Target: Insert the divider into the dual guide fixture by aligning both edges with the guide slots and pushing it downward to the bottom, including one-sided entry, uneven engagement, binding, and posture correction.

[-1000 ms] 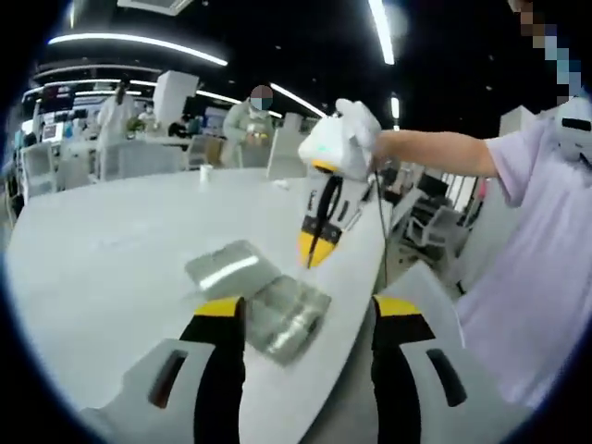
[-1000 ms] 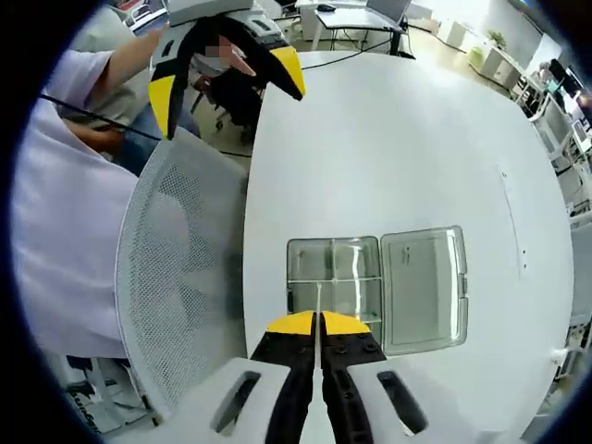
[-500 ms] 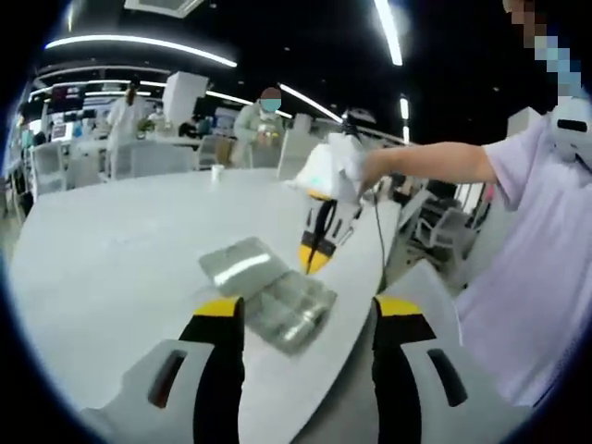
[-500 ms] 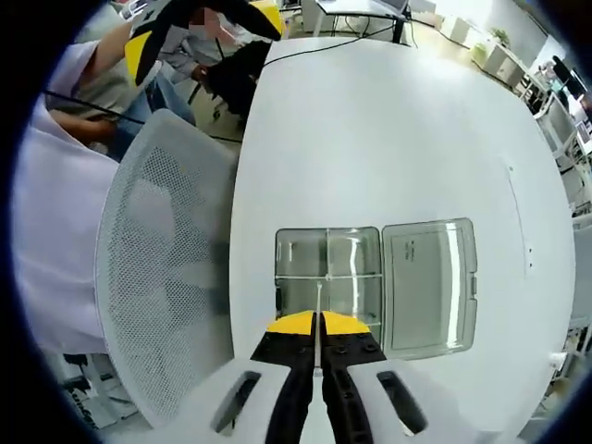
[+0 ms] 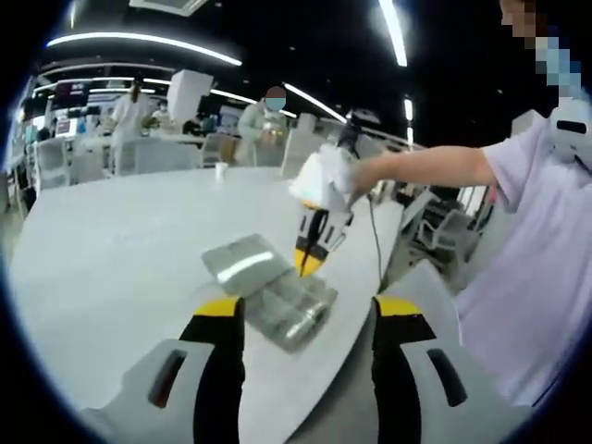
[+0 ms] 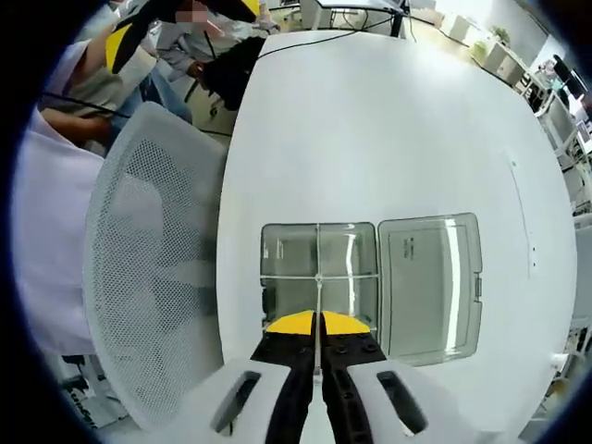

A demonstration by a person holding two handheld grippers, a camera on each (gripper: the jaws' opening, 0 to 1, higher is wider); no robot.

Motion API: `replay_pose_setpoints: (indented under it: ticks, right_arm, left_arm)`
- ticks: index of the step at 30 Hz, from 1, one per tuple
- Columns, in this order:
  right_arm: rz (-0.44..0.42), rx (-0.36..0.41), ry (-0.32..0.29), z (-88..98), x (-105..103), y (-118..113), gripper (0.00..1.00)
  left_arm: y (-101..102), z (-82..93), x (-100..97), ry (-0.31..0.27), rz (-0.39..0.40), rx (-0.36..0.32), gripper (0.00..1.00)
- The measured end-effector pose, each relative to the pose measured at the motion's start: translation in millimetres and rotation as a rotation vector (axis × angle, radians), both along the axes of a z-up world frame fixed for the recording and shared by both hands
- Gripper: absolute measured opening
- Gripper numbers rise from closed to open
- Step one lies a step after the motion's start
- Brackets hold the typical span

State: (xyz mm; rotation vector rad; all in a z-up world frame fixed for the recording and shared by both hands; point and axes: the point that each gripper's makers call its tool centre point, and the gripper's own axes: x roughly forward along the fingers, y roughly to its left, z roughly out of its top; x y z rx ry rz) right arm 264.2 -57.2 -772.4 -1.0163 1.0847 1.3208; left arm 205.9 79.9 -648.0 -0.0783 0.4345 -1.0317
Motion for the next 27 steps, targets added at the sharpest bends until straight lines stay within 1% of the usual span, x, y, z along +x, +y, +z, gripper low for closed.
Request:
replay_pose_setpoints:
  ticks: [6,13,20,27]
  right_arm:
    - [0.008,-0.011,0.005,-5.1,0,-1,0.00]
    - [-0.011,-0.005,0.009,-7.5,4,-1,0.00]
    - [-0.009,-0.010,0.018,-15.4,2,-1,0.00]
    - [-0.006,-0.013,0.014,-16.9,4,-1,0.00]
  left_arm:
    - [6,0.8,1.4,0.002,0.011,0.001,0.54]
    - [12,6.2,3.2,-0.006,0.023,0.000,0.53]
    - [16,3.8,3.4,0.001,0.029,0.006,0.53]
    - [18,0.7,3.3,0.009,0.034,0.015,0.53]
